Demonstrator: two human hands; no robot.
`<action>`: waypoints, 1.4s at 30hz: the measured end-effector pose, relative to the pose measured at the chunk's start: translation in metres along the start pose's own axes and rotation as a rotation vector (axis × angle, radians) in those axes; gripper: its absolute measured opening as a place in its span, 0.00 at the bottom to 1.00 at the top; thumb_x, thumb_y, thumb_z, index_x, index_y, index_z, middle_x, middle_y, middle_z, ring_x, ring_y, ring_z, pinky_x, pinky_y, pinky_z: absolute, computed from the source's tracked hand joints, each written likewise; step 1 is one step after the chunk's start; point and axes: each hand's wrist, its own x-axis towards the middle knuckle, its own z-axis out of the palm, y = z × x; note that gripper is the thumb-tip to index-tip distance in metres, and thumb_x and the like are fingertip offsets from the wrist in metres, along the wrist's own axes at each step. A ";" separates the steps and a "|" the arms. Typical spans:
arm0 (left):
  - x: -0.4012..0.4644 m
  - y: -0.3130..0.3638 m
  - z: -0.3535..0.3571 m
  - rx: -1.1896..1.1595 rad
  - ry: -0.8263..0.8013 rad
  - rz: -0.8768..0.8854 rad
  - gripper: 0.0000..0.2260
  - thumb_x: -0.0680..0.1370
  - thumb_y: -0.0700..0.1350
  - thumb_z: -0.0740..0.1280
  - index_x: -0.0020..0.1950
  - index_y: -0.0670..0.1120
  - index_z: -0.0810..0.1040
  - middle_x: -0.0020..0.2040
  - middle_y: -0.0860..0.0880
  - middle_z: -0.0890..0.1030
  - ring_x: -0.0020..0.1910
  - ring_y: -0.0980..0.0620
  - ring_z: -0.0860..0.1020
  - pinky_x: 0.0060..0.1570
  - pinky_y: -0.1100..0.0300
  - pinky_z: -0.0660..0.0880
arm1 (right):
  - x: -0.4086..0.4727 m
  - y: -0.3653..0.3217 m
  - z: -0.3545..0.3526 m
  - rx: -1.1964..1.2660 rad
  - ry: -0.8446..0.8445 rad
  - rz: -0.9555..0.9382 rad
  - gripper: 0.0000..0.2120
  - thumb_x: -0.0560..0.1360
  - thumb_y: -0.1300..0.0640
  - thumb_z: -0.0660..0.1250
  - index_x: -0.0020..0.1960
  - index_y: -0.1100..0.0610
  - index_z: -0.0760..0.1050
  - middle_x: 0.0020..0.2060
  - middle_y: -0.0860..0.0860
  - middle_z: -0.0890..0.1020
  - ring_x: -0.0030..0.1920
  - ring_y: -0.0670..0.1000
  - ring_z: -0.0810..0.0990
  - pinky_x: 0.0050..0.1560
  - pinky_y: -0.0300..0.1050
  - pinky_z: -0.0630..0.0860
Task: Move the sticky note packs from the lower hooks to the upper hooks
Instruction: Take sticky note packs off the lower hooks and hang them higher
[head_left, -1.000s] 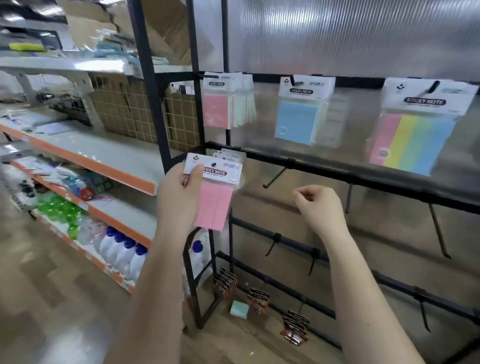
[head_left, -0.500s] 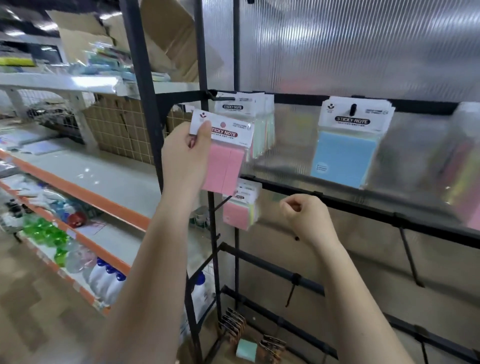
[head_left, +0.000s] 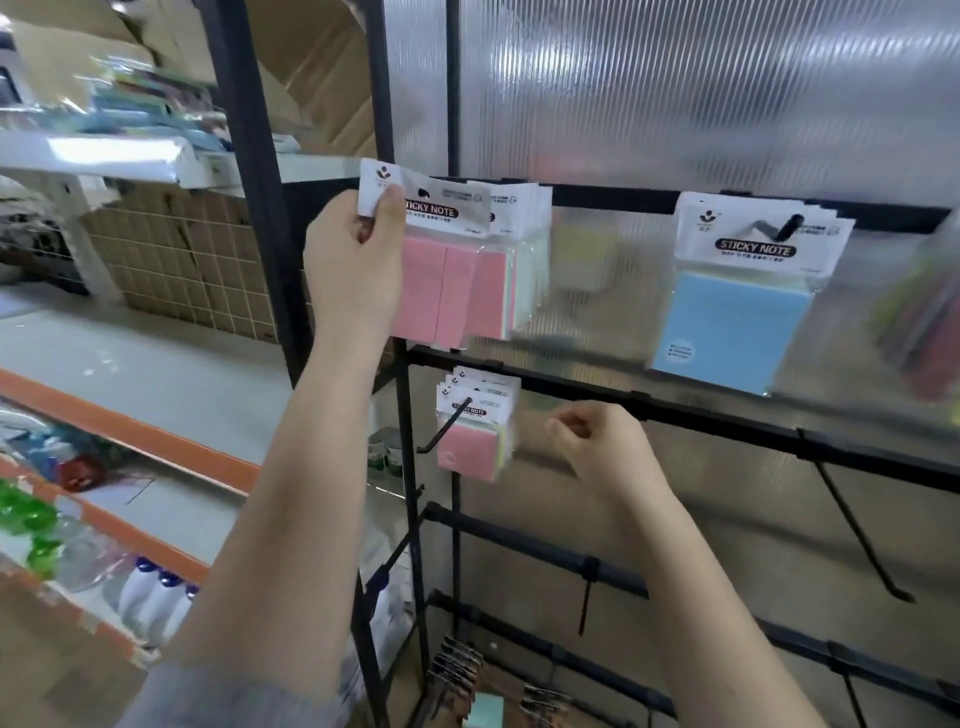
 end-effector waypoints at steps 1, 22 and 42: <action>0.001 -0.002 0.000 -0.023 -0.009 0.001 0.10 0.80 0.52 0.60 0.41 0.49 0.72 0.42 0.49 0.76 0.43 0.49 0.77 0.46 0.51 0.76 | 0.000 -0.001 0.002 -0.004 0.011 0.005 0.06 0.77 0.56 0.64 0.49 0.53 0.81 0.40 0.43 0.80 0.43 0.41 0.77 0.39 0.29 0.69; 0.030 -0.030 0.024 -0.035 -0.282 0.100 0.15 0.79 0.52 0.63 0.35 0.50 0.65 0.33 0.55 0.68 0.32 0.60 0.67 0.35 0.66 0.65 | -0.017 -0.023 0.041 -0.114 0.207 0.228 0.09 0.77 0.55 0.64 0.54 0.56 0.81 0.45 0.48 0.82 0.45 0.46 0.77 0.44 0.37 0.69; -0.012 -0.076 -0.028 0.013 -0.324 0.076 0.05 0.79 0.47 0.63 0.45 0.48 0.76 0.38 0.57 0.76 0.36 0.65 0.74 0.39 0.78 0.68 | 0.007 -0.010 0.098 -0.049 0.173 0.244 0.11 0.77 0.60 0.61 0.46 0.62 0.81 0.42 0.55 0.84 0.41 0.50 0.79 0.38 0.41 0.72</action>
